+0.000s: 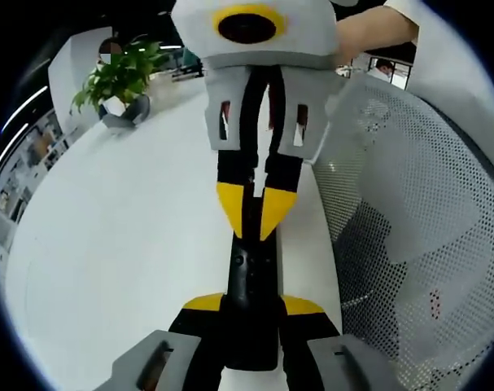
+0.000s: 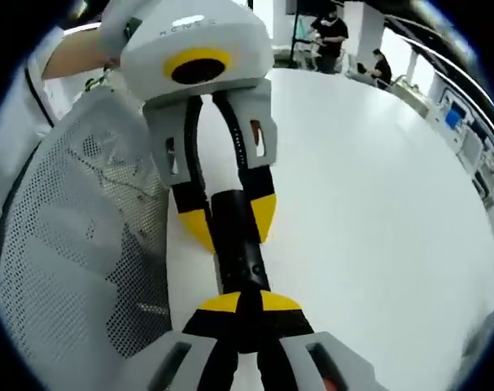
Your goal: Press the specified remote control buttons in sequence, fully releasing each button before pressing the next.
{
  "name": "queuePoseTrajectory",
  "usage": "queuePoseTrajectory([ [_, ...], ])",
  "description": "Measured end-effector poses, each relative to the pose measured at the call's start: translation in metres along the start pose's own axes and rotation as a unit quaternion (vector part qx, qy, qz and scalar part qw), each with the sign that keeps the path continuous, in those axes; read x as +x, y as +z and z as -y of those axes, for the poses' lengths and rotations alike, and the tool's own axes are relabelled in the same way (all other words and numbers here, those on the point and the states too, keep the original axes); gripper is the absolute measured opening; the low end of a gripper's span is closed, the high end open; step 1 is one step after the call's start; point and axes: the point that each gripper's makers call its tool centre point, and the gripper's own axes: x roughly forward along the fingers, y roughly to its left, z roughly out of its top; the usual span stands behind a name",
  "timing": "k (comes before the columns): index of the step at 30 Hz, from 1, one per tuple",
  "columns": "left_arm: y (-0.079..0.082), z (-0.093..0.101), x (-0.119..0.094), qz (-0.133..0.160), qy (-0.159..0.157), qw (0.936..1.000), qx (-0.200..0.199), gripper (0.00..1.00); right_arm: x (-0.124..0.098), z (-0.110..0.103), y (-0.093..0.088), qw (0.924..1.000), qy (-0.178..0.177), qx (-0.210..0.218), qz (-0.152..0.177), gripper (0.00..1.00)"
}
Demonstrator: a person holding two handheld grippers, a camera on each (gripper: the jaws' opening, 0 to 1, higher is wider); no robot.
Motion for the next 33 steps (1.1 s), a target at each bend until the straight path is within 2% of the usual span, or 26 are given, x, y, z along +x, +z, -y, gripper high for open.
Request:
queuePoseTrajectory([
  [2, 0.0, 0.0, 0.0, 0.0, 0.0, 1.0, 0.0, 0.25, 0.0001, 0.0001, 0.0015, 0.9996, -0.02, -0.007, 0.019, 0.03],
  [4, 0.0, 0.0001, 0.0, 0.0, 0.0, 1.0, 0.0, 0.25, -0.0007, -0.0026, 0.0017, 0.9967, -0.039, -0.059, 0.038, 0.03],
  [5, 0.0001, 0.0001, 0.0, 0.0, 0.0, 1.0, 0.0, 0.25, -0.0005, -0.0035, 0.0016, 0.9958, -0.041, -0.07, 0.042, 0.02],
  [7, 0.0001, 0.0003, 0.0, -0.001, 0.001, 1.0, 0.0, 0.25, -0.0001, -0.005, 0.002, 0.9941, -0.031, -0.095, 0.04, 0.02],
  [11, 0.0002, 0.0003, 0.0001, -0.001, 0.002, 1.0, -0.001, 0.25, 0.0012, -0.0066, 0.002, 0.9864, 0.01, -0.164, 0.014, 0.01],
  [12, 0.0002, 0.0003, 0.0002, -0.001, 0.002, 1.0, -0.001, 0.25, 0.0012, -0.0067, 0.0019, 0.9855, 0.019, -0.169, 0.006, 0.01],
  [14, 0.0003, 0.0003, 0.0001, -0.001, 0.002, 1.0, 0.0, 0.25, 0.0015, -0.0065, 0.0016, 0.9868, 0.039, -0.157, -0.011, 0.01],
  [15, 0.0004, 0.0004, 0.0001, 0.0, 0.002, 1.0, 0.0, 0.25, 0.0019, -0.0055, 0.0018, 0.9884, 0.056, -0.137, -0.032, 0.01],
  [18, 0.0005, 0.0004, 0.0, 0.001, 0.001, 1.0, 0.0, 0.25, 0.0031, -0.0039, 0.0015, 0.9891, 0.066, -0.114, -0.064, 0.01],
  [19, 0.0005, 0.0004, 0.0, 0.001, 0.001, 1.0, 0.0, 0.25, 0.0032, -0.0039, 0.0017, 0.9906, 0.069, -0.092, -0.074, 0.01],
  [21, 0.0006, 0.0004, -0.0001, 0.002, 0.002, 1.0, -0.001, 0.25, 0.0039, -0.0024, 0.0024, 0.9945, 0.063, -0.035, -0.076, 0.01],
  [23, 0.0006, 0.0004, -0.0001, 0.002, 0.002, 1.0, -0.002, 0.25, 0.004, -0.001, 0.0029, 0.9963, 0.056, -0.013, -0.063, 0.0],
  [25, 0.0009, 0.0006, -0.0003, 0.003, 0.003, 1.0, -0.003, 0.25, 0.0034, -0.0013, 0.0034, 0.9969, 0.044, -0.048, -0.044, 0.0],
  [26, 0.0009, 0.0006, -0.0003, 0.003, 0.003, 1.0, -0.003, 0.25, 0.0028, -0.002, 0.0037, 0.9954, 0.034, -0.083, -0.033, 0.0],
  [27, 0.001, 0.0006, -0.0004, 0.003, 0.002, 1.0, -0.002, 0.25, 0.0025, -0.0036, 0.0039, 0.9929, 0.024, -0.115, -0.022, 0.0],
  [28, 0.001, 0.0007, -0.0004, 0.003, 0.002, 1.0, -0.002, 0.25, 0.0025, -0.0064, 0.0057, 0.9871, 0.014, -0.16, -0.005, 0.0],
  [30, 0.0011, 0.001, -0.0004, 0.002, 0.002, 1.0, -0.002, 0.25, 0.002, -0.0079, 0.0042, 0.9804, -0.006, -0.197, 0.011, 0.0],
  [33, 0.0013, 0.0012, -0.0003, 0.001, 0.002, 1.0, -0.001, 0.25, 0.0026, -0.0089, 0.0031, 0.9788, -0.004, -0.204, 0.015, 0.0],
])
